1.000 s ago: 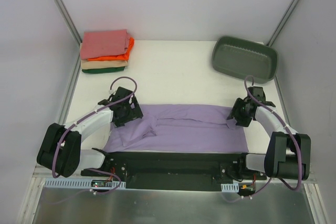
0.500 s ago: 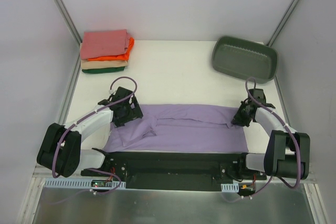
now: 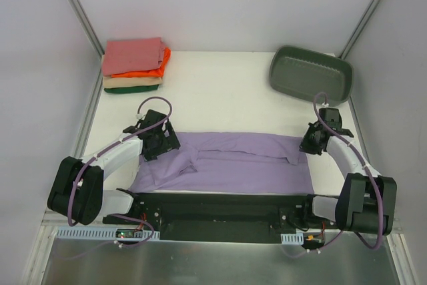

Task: Fold and stack the t-shirts
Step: Fold the other side of the tshirt into a rectangle

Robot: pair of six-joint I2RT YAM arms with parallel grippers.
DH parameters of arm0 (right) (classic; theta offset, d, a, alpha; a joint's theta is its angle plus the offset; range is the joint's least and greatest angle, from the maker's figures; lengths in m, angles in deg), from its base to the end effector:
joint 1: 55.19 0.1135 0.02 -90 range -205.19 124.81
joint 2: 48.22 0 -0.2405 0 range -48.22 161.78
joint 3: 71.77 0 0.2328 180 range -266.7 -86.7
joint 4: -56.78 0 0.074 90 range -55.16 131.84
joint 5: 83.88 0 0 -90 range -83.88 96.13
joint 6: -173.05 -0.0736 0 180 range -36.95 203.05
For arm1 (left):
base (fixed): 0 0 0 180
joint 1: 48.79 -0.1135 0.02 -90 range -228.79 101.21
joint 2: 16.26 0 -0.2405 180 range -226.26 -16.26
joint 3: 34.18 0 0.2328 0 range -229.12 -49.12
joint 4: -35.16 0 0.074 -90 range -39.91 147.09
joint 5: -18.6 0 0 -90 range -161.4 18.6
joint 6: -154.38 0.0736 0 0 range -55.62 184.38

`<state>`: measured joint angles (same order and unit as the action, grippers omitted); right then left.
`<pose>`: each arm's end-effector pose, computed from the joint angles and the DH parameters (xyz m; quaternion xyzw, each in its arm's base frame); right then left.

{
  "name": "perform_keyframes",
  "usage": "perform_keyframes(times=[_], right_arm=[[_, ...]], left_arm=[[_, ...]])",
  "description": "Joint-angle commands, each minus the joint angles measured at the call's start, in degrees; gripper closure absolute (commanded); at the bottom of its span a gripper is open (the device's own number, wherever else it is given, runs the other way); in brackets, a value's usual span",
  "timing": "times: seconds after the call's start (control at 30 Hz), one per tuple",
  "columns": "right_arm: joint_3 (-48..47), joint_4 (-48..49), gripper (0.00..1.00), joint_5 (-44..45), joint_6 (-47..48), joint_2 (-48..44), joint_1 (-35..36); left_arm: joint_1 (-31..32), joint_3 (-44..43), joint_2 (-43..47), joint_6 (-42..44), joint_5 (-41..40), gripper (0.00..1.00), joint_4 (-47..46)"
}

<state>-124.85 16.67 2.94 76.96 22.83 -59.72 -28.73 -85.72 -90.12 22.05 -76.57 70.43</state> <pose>0.2409 -0.0150 0.1440 0.0813 0.9577 0.0304 0.2745 0.2347 -0.0786 0.1318 -0.1976 0.9388 -0.1074 0.2609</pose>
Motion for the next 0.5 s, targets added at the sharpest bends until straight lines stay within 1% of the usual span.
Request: perform_keyframes(times=[0.0,0.03,0.1,0.23,0.37,0.47], right_arm=[[-2.72,-1.72,0.99,0.46,2.48,-1.35,-0.39],[-2.63,-1.99,0.99,-1.28,2.66,-1.17,-0.39],[-2.19,-2.69,0.83,-3.41,2.14,-0.47,-0.39],[-0.09,-3.04,0.71,-1.74,0.82,0.58,-0.39],[0.88,-1.20,0.70,-4.72,0.29,2.34,-0.39],[0.97,-1.37,0.70,-4.56,0.02,3.75,-0.39]], left_arm=[[-1.16,1.36,-1.28,1.81,-2.21,0.01,1.20],[-1.16,1.36,-1.19,1.81,-2.04,0.01,1.20],[-1.25,1.36,-0.93,1.81,-1.95,0.01,1.20],[-1.16,1.62,-0.75,1.81,-1.95,0.01,1.20],[-1.25,1.53,-1.10,1.81,-1.86,0.01,1.20],[-1.25,1.53,-1.02,1.81,-1.77,0.01,1.20]])
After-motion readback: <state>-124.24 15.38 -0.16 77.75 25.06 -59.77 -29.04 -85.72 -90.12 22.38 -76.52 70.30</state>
